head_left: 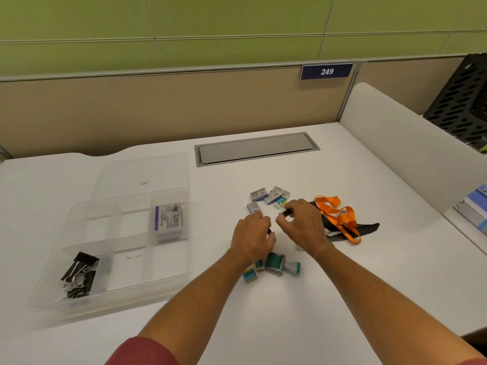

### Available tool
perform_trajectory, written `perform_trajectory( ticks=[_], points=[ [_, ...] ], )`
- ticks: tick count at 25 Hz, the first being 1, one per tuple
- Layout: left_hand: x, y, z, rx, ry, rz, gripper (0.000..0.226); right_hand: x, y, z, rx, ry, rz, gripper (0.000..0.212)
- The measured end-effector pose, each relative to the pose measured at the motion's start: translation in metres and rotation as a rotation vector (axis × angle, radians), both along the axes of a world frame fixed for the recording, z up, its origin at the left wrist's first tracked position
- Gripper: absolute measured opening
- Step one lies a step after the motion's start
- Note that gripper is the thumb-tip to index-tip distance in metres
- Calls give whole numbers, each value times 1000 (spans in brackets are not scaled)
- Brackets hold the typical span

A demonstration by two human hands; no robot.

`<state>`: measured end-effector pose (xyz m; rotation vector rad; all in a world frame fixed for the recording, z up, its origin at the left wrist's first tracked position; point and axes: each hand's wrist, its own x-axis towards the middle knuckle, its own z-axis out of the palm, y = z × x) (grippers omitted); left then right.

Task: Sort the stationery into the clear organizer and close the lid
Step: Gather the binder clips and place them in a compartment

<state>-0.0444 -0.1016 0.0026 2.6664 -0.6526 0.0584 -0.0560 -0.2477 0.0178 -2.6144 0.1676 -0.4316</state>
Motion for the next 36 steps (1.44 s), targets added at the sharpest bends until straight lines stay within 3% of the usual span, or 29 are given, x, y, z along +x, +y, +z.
perform_trajectory(
  ticks=[4, 11, 13, 16, 21, 28, 36],
  points=[
    [-2, 48, 14, -152, -47, 52, 26, 0, 39, 9, 88, -26, 39, 22],
    [-12, 153, 31, -197, -103, 149, 32, 6, 133, 20, 135, -102, 169, 29],
    [-15, 187, 31, -193, -130, 200, 30, 7, 161, 22, 149, -93, 201, 22],
    [-17, 236, 34, -136, -115, 274, 27, 8, 200, 20, 147, -75, 266, 4],
    [-25, 306, 29, -109, -97, 396, 28, 9, 259, 17, 185, -27, 342, 16],
    [-36, 370, 14, 179, -10, 419, 42, 8, 318, 6, 242, 49, 435, 20],
    [-41, 398, 11, 275, -190, 398, 64, 4, 366, 1, 119, 177, 534, 31]
  ],
)
